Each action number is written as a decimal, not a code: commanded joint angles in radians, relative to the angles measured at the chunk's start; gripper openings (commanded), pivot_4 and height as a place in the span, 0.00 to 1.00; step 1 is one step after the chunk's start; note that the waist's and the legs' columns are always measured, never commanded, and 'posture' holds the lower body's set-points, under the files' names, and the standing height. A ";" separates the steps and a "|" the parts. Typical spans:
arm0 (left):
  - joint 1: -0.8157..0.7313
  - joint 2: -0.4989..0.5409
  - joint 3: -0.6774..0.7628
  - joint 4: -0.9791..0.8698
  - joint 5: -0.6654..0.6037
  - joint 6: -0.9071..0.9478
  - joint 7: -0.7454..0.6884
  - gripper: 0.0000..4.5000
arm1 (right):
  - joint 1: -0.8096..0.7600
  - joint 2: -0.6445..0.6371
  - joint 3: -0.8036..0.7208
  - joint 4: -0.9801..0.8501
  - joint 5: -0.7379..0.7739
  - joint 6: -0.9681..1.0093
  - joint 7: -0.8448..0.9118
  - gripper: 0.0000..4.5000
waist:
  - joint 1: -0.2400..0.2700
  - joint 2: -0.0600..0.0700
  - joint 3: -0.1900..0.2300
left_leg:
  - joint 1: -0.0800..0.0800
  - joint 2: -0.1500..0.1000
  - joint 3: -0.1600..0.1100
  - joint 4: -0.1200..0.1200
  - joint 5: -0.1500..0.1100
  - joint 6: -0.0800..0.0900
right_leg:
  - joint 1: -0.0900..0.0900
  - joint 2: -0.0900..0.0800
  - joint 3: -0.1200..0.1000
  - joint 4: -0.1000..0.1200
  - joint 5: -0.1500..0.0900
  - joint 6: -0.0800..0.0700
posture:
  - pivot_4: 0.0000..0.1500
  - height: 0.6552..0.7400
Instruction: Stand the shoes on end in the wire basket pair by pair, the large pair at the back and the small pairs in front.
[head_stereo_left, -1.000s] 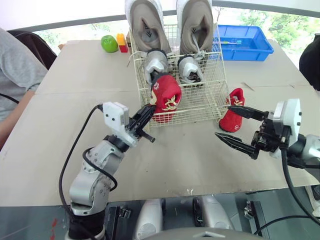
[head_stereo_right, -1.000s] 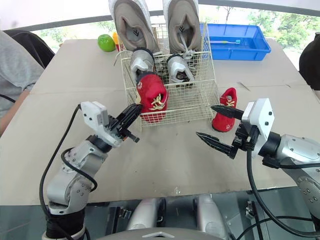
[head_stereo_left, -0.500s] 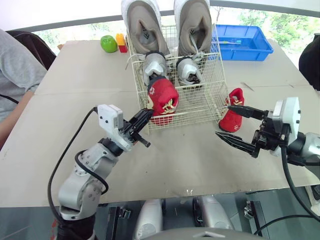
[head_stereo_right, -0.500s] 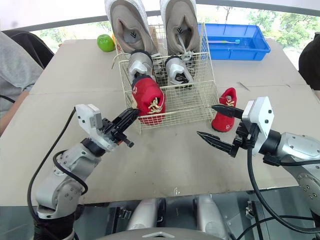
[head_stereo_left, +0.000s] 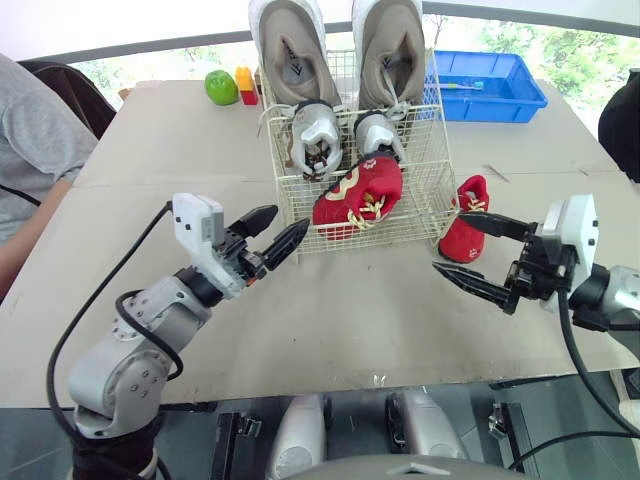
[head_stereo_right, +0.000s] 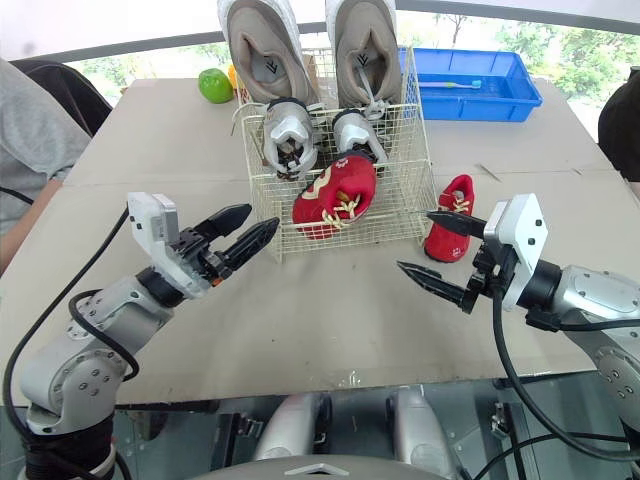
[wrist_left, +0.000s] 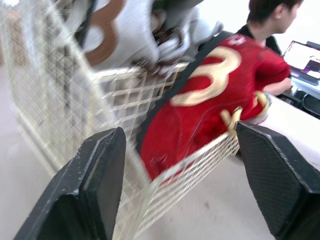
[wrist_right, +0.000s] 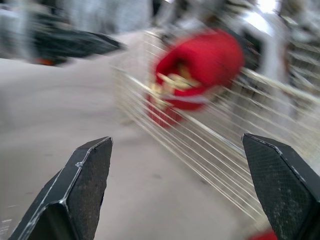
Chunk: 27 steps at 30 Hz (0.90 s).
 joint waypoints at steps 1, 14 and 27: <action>0.029 0.092 0.004 -0.107 -0.008 -0.015 -0.109 0.86 | -0.032 -0.007 -0.053 0.026 0.033 0.045 -0.048 0.89 | 0.001 0.000 0.000 | 0.000 0.000 0.000 0.000 0.000 0.000 | 0.000 0.000 0.001 0.000 0.000 0.000 | 1.00 1.00; -0.291 0.129 -0.242 -0.068 0.223 0.033 -0.024 0.86 | 0.046 -0.016 -0.101 -0.084 0.052 -0.072 0.102 0.89 | 0.002 0.000 0.000 | -0.001 -0.002 0.001 0.000 0.000 0.000 | 0.000 0.000 0.000 -0.001 0.000 0.000 | 1.00 1.00; -0.416 0.029 -0.388 0.114 0.398 -0.020 -0.052 0.86 | 0.092 -0.018 -0.121 -0.157 0.058 -0.057 0.043 0.89 | 0.010 -0.001 0.000 | -0.001 -0.002 0.001 0.000 0.000 0.000 | 0.000 -0.001 0.000 -0.001 0.000 0.000 | 1.00 1.00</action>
